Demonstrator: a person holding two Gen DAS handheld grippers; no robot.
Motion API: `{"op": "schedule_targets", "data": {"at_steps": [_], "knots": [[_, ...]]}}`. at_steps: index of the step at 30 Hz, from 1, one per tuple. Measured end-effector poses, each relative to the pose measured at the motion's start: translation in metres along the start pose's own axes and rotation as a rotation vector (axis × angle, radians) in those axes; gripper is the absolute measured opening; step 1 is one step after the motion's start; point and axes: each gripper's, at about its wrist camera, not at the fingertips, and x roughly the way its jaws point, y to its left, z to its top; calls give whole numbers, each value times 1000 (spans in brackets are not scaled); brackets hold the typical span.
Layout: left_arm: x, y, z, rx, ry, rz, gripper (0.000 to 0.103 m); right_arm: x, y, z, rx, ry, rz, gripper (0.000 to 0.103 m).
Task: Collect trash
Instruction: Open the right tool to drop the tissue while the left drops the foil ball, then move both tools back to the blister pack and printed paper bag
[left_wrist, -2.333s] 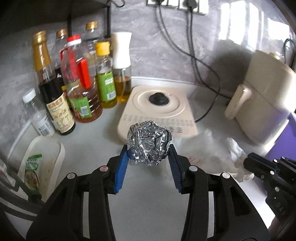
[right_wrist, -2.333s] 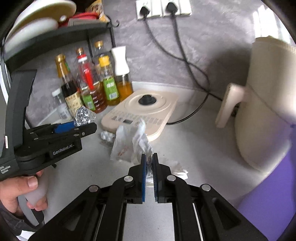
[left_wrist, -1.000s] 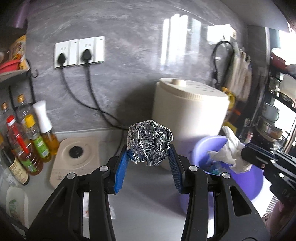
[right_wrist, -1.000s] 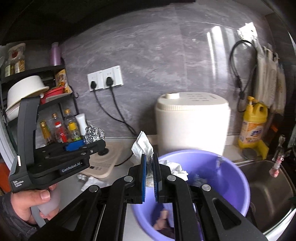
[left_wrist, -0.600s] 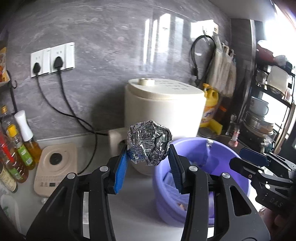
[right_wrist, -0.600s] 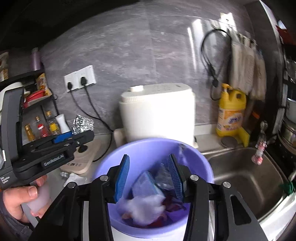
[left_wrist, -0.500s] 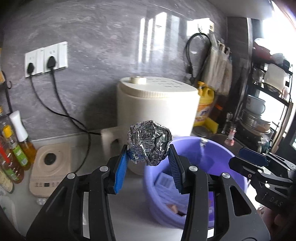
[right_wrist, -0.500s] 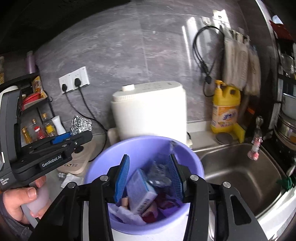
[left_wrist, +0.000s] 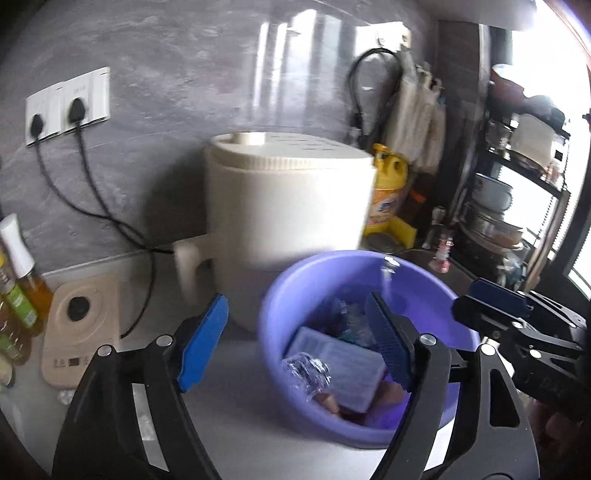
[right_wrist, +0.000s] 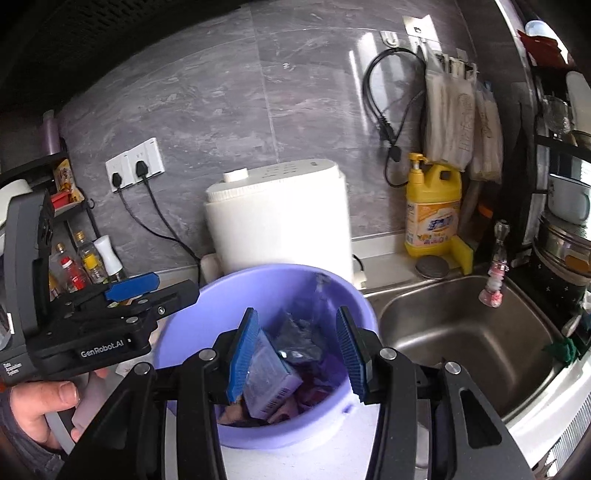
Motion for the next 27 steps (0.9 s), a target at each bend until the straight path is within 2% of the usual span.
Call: {"op": "schedule_targets", "data": {"at_steps": [17, 27], "knots": [[-55, 95, -26, -121, -2, 240, 85, 35, 99, -1, -109, 46, 211, 44], [-79, 128, -39, -160, 2, 340, 86, 48, 143, -6, -153, 77, 311, 44]]}}
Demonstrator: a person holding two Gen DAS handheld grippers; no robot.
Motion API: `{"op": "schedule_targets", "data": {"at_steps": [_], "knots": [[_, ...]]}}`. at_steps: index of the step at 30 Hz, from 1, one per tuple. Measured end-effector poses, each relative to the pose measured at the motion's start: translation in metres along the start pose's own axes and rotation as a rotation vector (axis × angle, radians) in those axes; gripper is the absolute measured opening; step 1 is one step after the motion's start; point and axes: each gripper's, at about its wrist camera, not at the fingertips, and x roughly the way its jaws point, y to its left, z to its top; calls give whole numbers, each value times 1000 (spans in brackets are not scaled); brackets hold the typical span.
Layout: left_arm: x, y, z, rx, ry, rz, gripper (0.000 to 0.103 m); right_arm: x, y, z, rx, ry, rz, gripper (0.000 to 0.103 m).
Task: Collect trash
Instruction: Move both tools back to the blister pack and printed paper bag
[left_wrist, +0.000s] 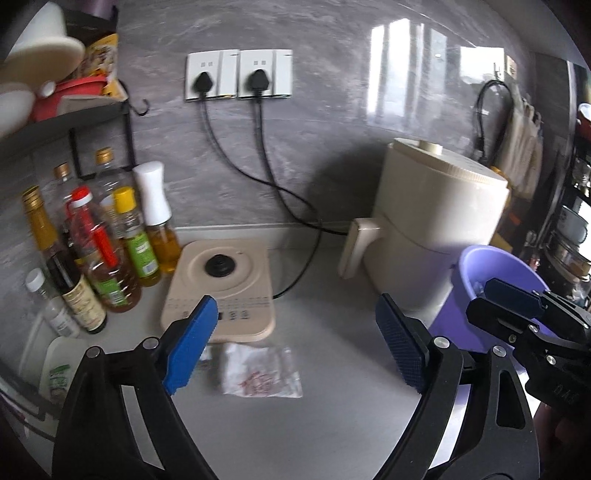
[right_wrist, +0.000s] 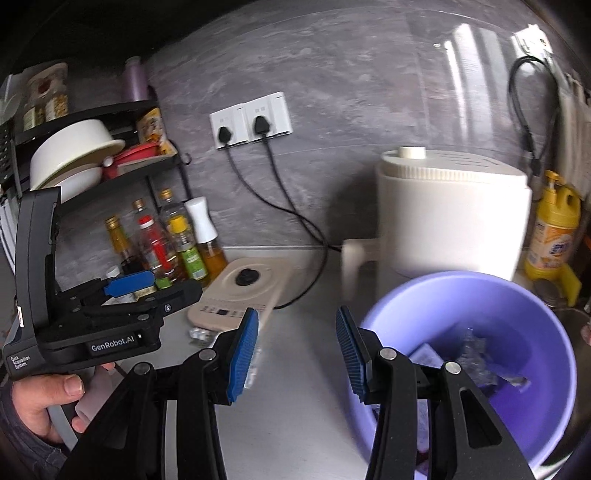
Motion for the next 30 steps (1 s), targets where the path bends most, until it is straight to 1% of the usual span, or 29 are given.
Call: {"op": "schedule_targets", "data": {"at_steps": [7, 13, 18, 22, 23, 25, 28, 30], "knots": [[-2, 23, -7, -26, 11, 48, 86, 19, 21, -2, -23, 27, 49, 44], [5, 39, -15, -45, 33, 84, 86, 31, 29, -4, -32, 47, 71, 44], [15, 47, -25, -51, 54, 107, 86, 45, 35, -12, -41, 71, 89, 44], [19, 58, -33, -87, 75, 138, 86, 61, 40, -21, -50, 112, 120, 44], [21, 60, -36, -91, 82, 144, 85, 66, 42, -23, -60, 121, 129, 44], [25, 64, -40, -96, 100, 151, 73, 75, 44, -27, -63, 137, 141, 44], [32, 71, -48, -107, 136, 164, 63, 87, 45, -32, -58, 159, 144, 44], [35, 74, -52, -109, 143, 174, 60, 95, 48, -35, -58, 173, 155, 44]]}}
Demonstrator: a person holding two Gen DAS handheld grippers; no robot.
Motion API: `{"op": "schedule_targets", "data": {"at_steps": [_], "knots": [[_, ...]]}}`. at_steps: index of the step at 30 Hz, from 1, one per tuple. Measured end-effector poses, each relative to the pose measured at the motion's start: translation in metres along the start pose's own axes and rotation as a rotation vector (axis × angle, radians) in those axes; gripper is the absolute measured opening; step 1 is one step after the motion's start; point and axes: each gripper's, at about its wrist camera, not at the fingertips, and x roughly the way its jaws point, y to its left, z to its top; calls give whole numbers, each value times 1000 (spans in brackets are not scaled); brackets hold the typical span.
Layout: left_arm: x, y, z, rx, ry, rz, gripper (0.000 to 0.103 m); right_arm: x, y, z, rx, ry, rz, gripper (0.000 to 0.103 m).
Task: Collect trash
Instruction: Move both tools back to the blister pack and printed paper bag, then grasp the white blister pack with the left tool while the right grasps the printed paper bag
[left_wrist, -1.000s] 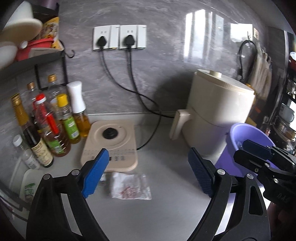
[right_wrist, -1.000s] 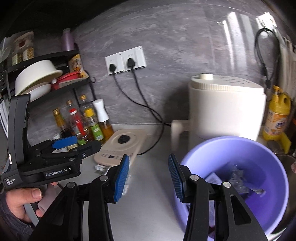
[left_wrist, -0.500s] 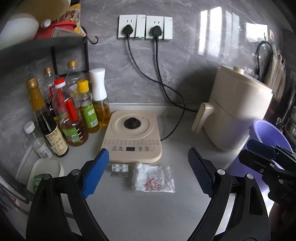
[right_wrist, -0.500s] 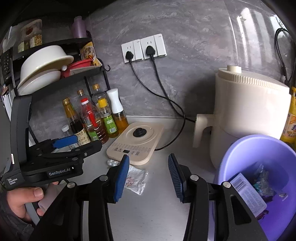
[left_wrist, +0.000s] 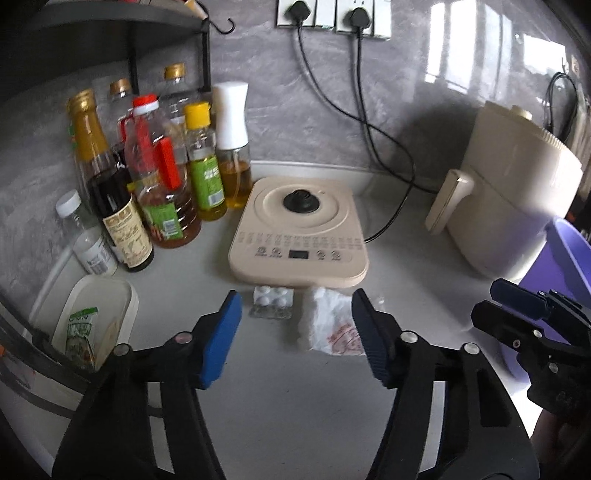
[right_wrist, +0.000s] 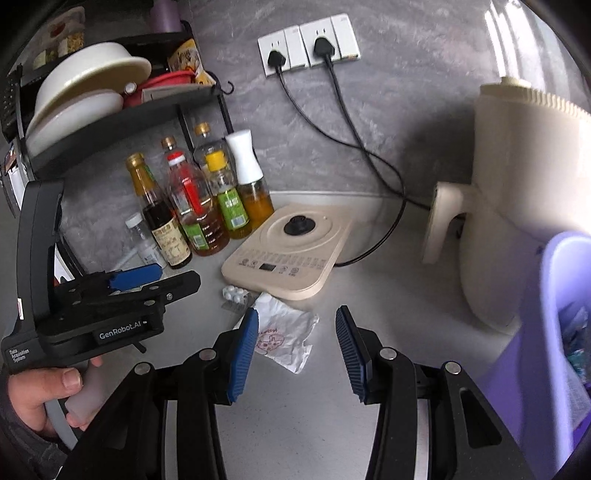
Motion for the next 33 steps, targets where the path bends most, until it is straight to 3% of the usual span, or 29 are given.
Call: {"op": "schedule_targets", "data": {"at_steps": [12, 29, 30, 33], "knots": [[46, 15, -8, -42, 50, 31, 49, 51, 9, -12, -31, 102, 37, 43], [116, 22, -13, -77, 116, 41, 49, 120, 8, -32, -108, 247, 56, 43], [119, 22, -13, -77, 121, 44, 49, 123, 7, -34, -112, 258, 50, 42], [125, 22, -13, -78, 130, 50, 49, 126, 6, -35, -133, 254, 25, 24]]}}
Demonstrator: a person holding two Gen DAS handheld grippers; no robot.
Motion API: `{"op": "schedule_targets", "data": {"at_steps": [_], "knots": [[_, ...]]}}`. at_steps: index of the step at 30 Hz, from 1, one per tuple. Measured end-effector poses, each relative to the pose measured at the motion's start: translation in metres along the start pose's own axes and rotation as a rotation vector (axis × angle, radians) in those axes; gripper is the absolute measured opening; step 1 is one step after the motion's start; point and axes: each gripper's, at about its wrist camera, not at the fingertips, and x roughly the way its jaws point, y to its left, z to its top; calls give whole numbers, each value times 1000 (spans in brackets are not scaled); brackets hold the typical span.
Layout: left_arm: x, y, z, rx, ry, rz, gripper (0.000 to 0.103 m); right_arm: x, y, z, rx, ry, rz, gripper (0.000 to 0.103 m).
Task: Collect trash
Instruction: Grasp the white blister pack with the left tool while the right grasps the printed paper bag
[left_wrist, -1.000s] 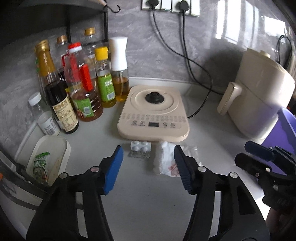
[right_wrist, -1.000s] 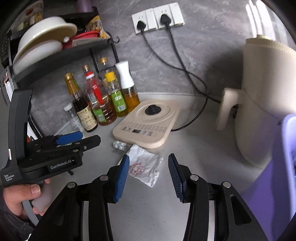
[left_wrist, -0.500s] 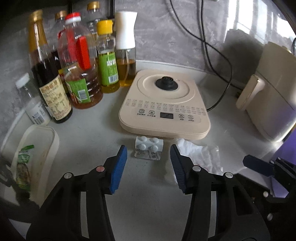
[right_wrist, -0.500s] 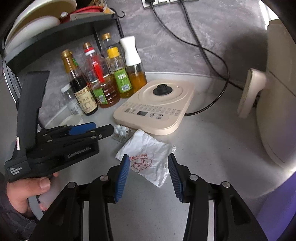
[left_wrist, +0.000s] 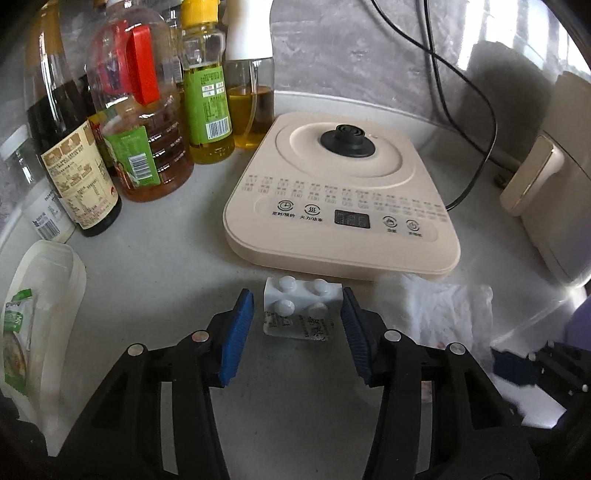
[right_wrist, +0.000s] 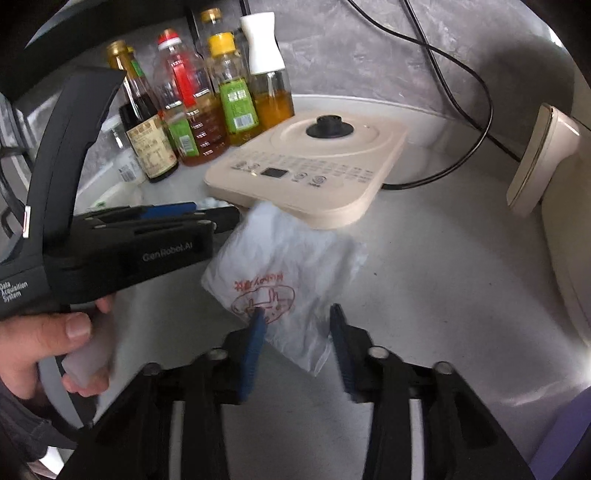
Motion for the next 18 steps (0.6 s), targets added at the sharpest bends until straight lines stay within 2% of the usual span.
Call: {"op": "schedule_targets", "data": {"at_steps": [1, 3, 4, 7, 13, 18], "knots": [[2, -1, 0, 0, 1, 1, 49, 0, -2, 0, 6, 4, 4, 13], [6, -2, 0, 3, 8, 5, 48, 0, -7, 0, 16, 10, 21, 7], [5, -1, 1, -4, -1, 4, 40, -1, -8, -1, 13, 10, 24, 7], [2, -1, 2, -14, -5, 13, 40, -8, -10, -4, 7, 0, 26, 6], [-39, -4, 7, -6, -65, 0, 40, -33, -8, 5, 18, -55, 8, 6], [-72, -4, 14, 3, -115, -13, 40, -69, -2, 16, 15, -131, -10, 6]]}}
